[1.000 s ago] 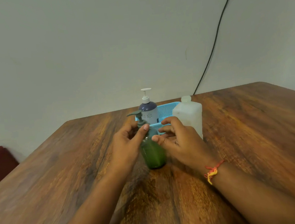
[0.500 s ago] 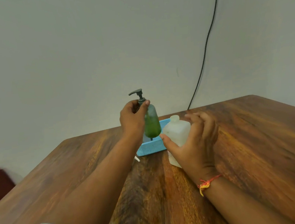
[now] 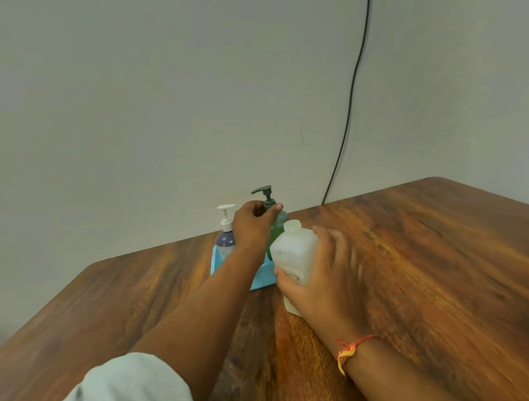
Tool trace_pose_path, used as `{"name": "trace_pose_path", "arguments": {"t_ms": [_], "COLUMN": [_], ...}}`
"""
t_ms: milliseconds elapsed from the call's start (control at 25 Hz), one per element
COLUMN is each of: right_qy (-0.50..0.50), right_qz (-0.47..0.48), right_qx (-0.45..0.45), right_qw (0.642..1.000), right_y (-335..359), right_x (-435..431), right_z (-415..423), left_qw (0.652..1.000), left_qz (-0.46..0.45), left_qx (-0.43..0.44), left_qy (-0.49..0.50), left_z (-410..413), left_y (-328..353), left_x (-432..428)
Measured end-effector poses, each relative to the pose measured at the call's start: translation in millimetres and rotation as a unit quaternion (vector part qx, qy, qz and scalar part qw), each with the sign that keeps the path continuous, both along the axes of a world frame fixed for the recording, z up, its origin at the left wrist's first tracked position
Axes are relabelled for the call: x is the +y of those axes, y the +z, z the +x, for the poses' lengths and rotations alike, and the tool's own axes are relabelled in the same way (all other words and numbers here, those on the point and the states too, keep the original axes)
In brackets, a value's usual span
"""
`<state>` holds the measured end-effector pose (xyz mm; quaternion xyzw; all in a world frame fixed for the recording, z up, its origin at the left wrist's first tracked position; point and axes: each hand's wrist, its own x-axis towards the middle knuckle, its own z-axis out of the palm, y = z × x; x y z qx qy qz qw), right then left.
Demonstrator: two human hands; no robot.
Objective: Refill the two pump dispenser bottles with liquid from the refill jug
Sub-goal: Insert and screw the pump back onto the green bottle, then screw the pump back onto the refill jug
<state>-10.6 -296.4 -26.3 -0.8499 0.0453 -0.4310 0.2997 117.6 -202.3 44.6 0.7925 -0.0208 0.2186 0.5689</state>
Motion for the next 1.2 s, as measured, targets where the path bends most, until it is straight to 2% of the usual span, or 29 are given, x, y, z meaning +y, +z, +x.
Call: {"name": "trace_pose_path", "arguments": {"t_ms": [280,560,760,880,1000,1080,1200], "right_qy": [0.047,0.073,0.111,0.153,0.213,0.24,0.251], "right_qz": [0.035,0.072,0.115,0.117,0.123,0.116,0.097], "right_qx": [0.023,0.033,0.034,0.051,0.07,0.073,0.066], "right_qw": [0.998,0.994,0.986,0.98,0.967,0.961,0.961], "right_y": [-1.3,-1.6,2.9,1.3,-1.9,-3.2,-4.1], "right_x": [-0.8,-3.5,-4.7,2.7,11.9,18.6,22.5], "right_z": [2.4,3.6,-0.1,-3.5,-6.8,-8.7,-9.8], "left_qw": [1.0,0.993,0.989,0.972,0.946,0.93,0.917], "left_qz": [0.016,0.117,0.135,0.233,0.315,0.346,0.374], "left_qx": [0.024,0.028,-0.053,-0.016,0.069,0.12,0.137], "left_qy": [-0.004,0.011,-0.008,-0.013,-0.02,-0.019,-0.001], "left_z": [10.9,-17.2,-61.9,-89.1,-102.5,-106.1,-106.3], "left_y": [-21.1,-9.1,-8.7,-20.7,-38.2,-47.5,-56.5], "left_x": [-3.0,4.6,57.7,102.9,139.2,151.1,154.6]}}
